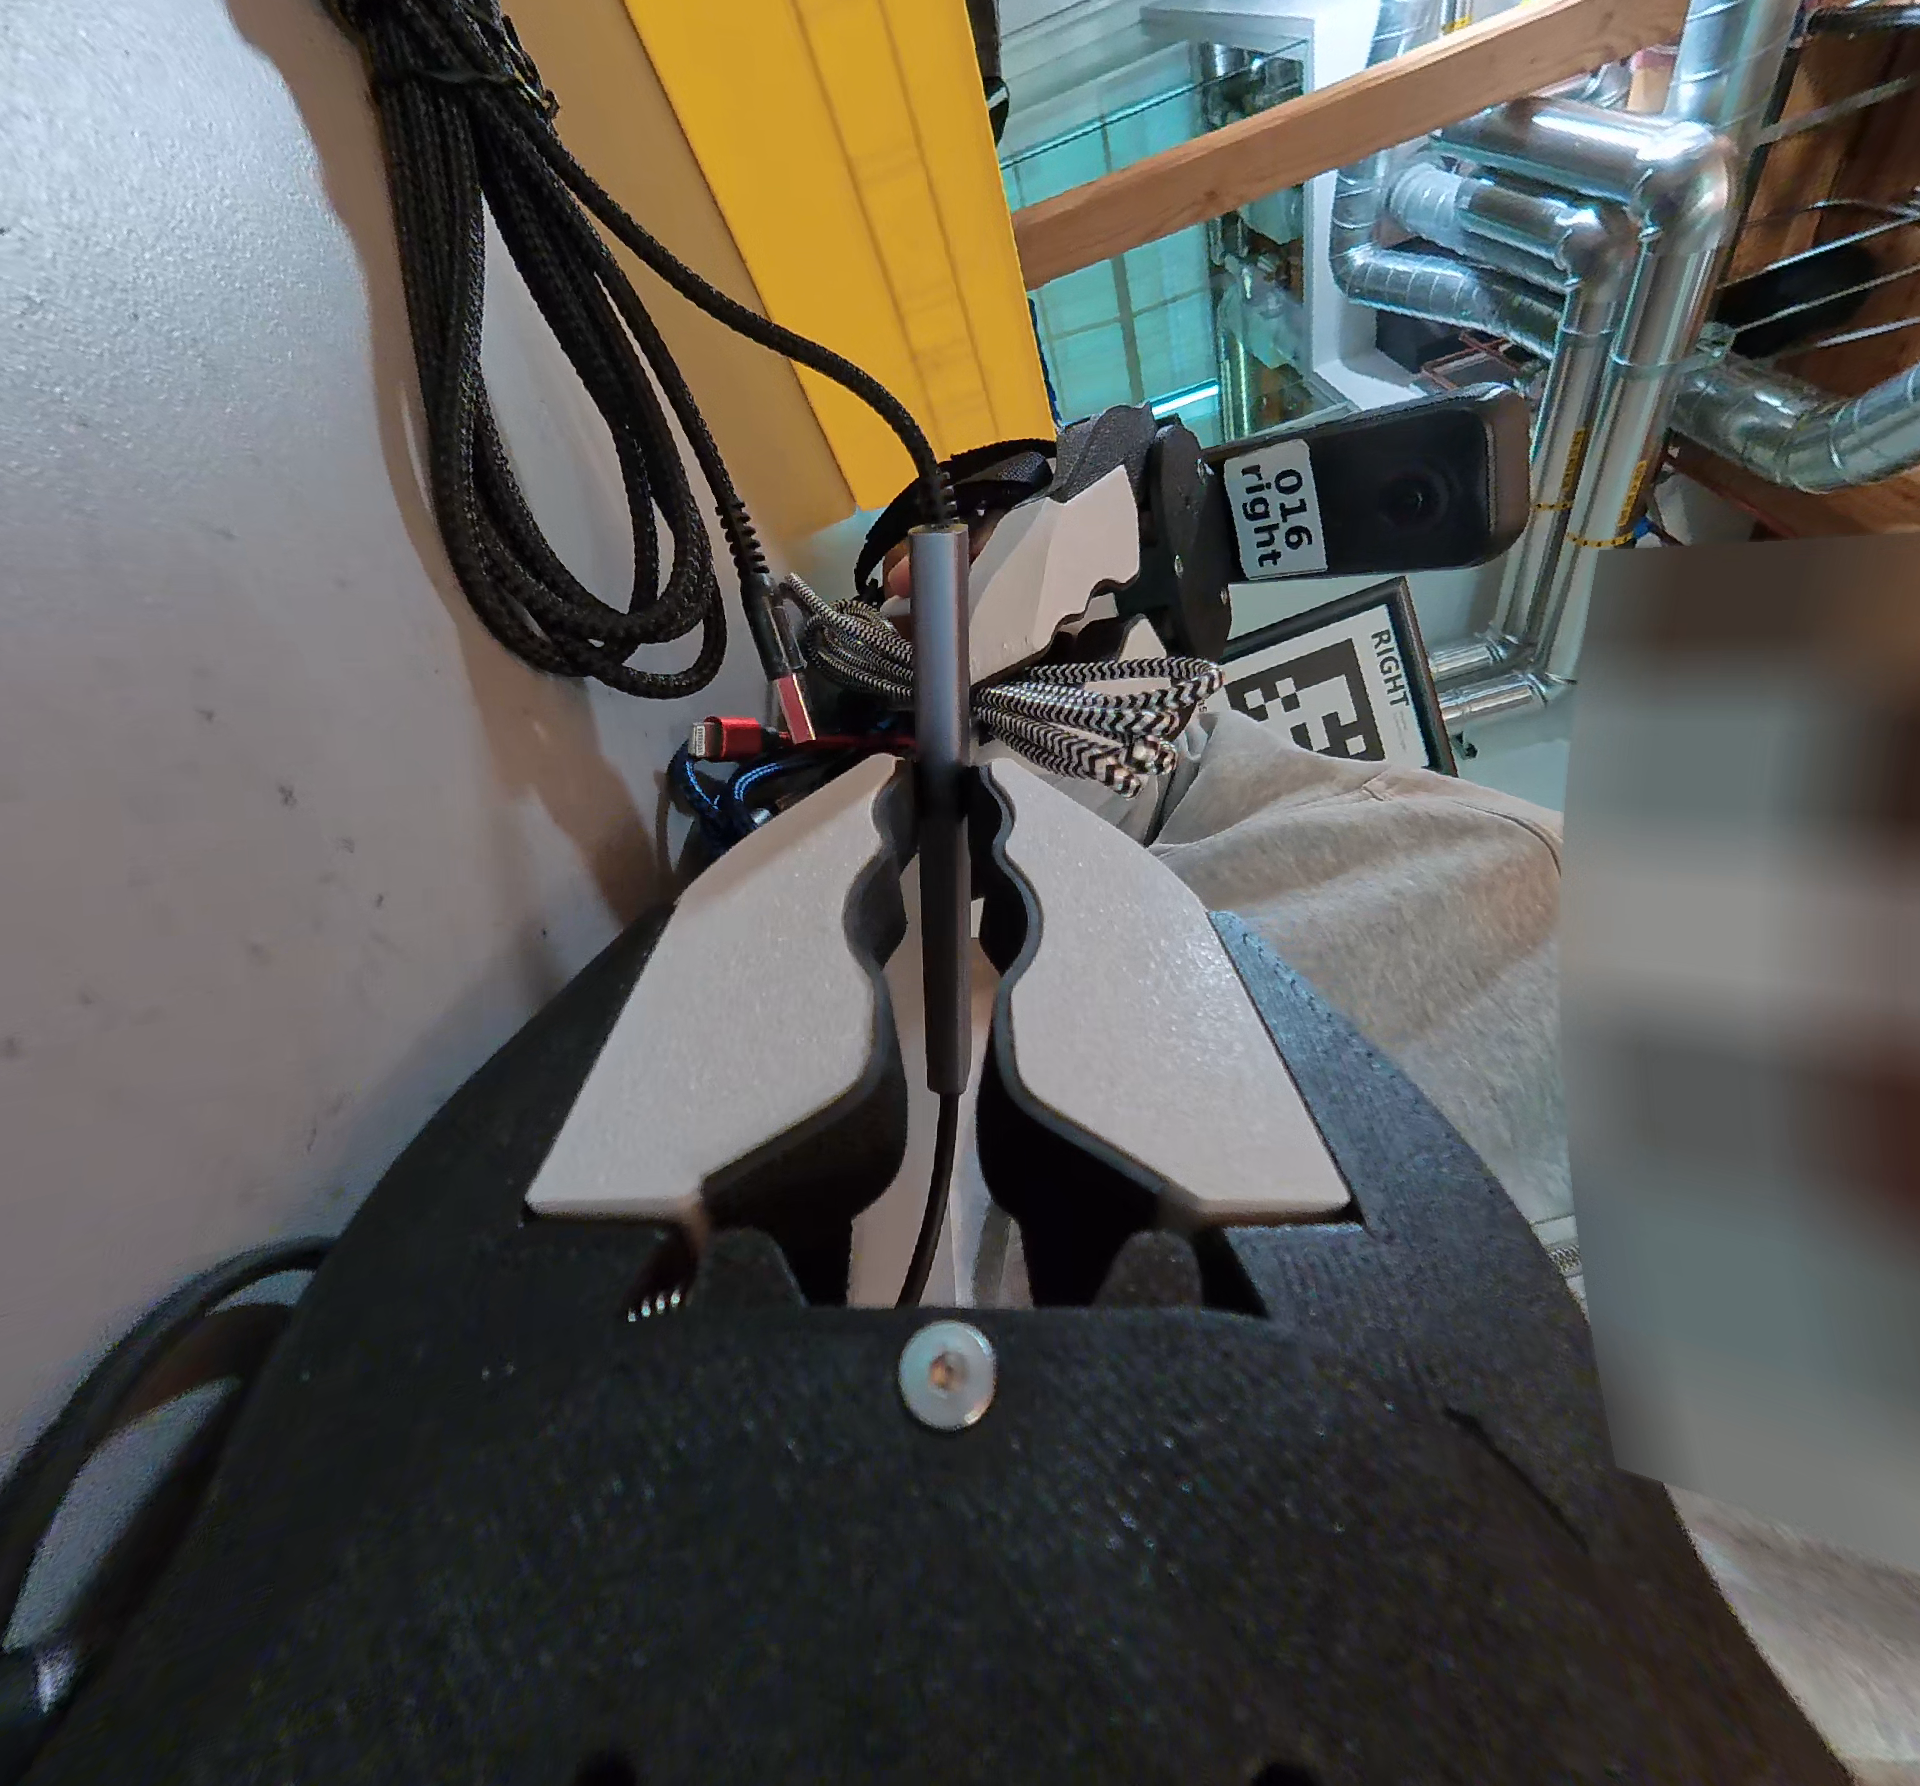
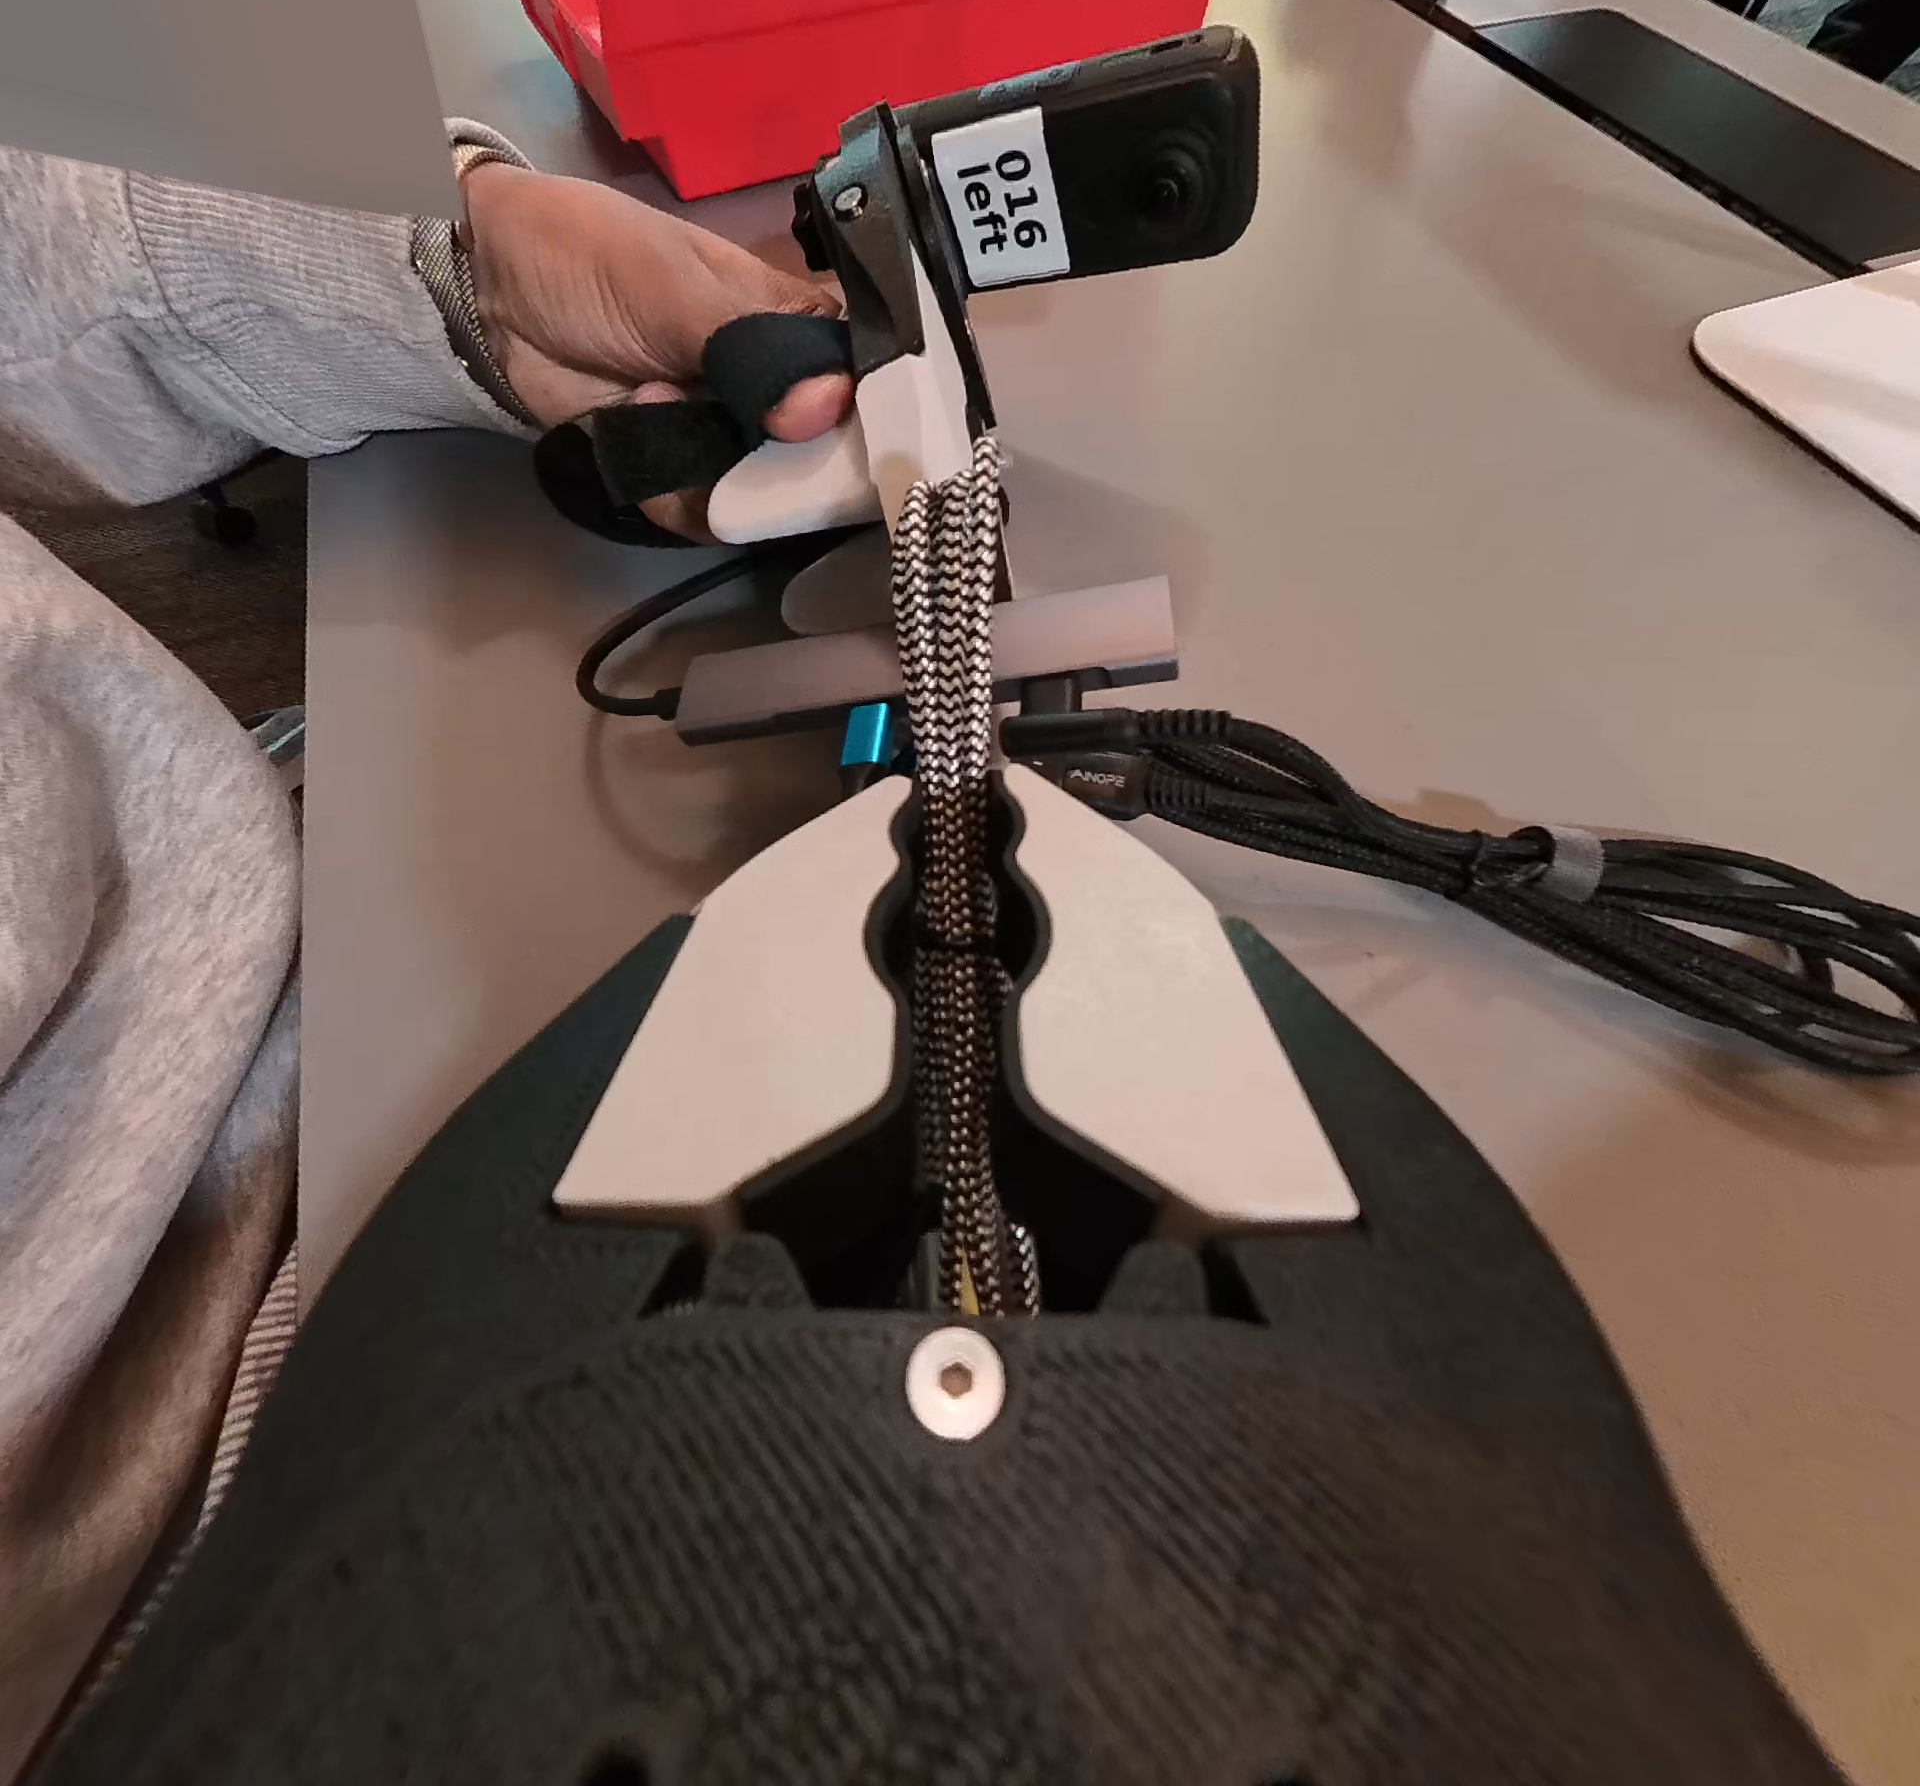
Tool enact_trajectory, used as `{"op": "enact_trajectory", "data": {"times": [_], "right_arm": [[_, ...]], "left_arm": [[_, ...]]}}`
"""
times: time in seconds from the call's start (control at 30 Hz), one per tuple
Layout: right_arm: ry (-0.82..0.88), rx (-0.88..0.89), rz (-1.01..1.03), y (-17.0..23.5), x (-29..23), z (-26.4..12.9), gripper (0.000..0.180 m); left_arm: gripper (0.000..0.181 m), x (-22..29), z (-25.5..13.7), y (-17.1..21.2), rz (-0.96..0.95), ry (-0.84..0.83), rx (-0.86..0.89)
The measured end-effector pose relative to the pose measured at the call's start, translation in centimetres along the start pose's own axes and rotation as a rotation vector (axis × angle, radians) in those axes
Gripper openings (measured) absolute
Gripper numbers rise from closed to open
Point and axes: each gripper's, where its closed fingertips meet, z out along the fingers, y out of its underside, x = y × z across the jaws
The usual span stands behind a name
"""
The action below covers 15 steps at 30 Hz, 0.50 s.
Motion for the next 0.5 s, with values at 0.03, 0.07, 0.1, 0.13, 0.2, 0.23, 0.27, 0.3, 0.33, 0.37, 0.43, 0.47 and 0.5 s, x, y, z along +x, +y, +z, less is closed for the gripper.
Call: {"op": "enact_trajectory", "data": {"times": [0.03,0.07,0.1,0.13,0.2,0.23,0.27,0.3,0.33,0.37,0.43,0.47,0.5], "right_arm": [[-0.004,0.001,0.002,0.00,-0.01,-0.01,0.010],[-0.007,0.003,0.003,-0.02,-0.02,0.00,0.010],[-0.009,0.004,0.004,-0.02,-0.03,0.00,0.010],[-0.010,0.005,0.006,-0.02,-0.01,0.00,0.010],[-0.011,0.003,0.008,0.01,0.02,0.04,0.010],[-0.013,0.003,0.008,0.03,0.01,0.05,0.010],[-0.016,0.005,0.011,0.03,0.00,0.04,0.010],[-0.018,0.006,0.012,0.04,0.00,0.04,0.010],[-0.016,0.007,0.013,0.05,0.02,0.03,0.010],[-0.012,0.006,0.012,0.08,0.08,0.04,0.010],[0.003,-0.002,0.005,0.24,0.29,0.10,0.009],[0.007,-0.011,-0.004,0.41,0.35,0.13,0.009],[0.013,-0.010,-0.004,0.46,0.49,0.11,0.009]], "left_arm": [[0.011,0.01,0.01,0.02,0.000,0.001,-0.002],[0.011,0.04,0.02,0.05,0.001,0.002,-0.003],[0.011,0.03,0.02,0.06,0.002,0.002,-0.004],[0.011,0.03,0.04,0.08,0.003,0.001,-0.004],[0.011,-0.02,0.04,0.09,0.001,-0.003,-0.005],[0.011,-0.02,0.06,0.11,0.002,-0.004,-0.006],[0.011,-0.01,0.08,0.15,0.004,-0.005,-0.008],[0.011,0.00,0.12,0.21,0.007,-0.006,-0.011],[0.011,-0.01,0.14,0.27,0.009,-0.008,-0.016],[0.011,-0.01,0.19,0.36,0.012,-0.010,-0.021],[0.011,-0.15,0.48,0.87,0.024,-0.027,-0.056],[0.011,-0.26,0.57,0.84,0.036,-0.043,-0.052],[0.011,-0.23,0.60,0.75,0.047,-0.048,-0.043]]}}
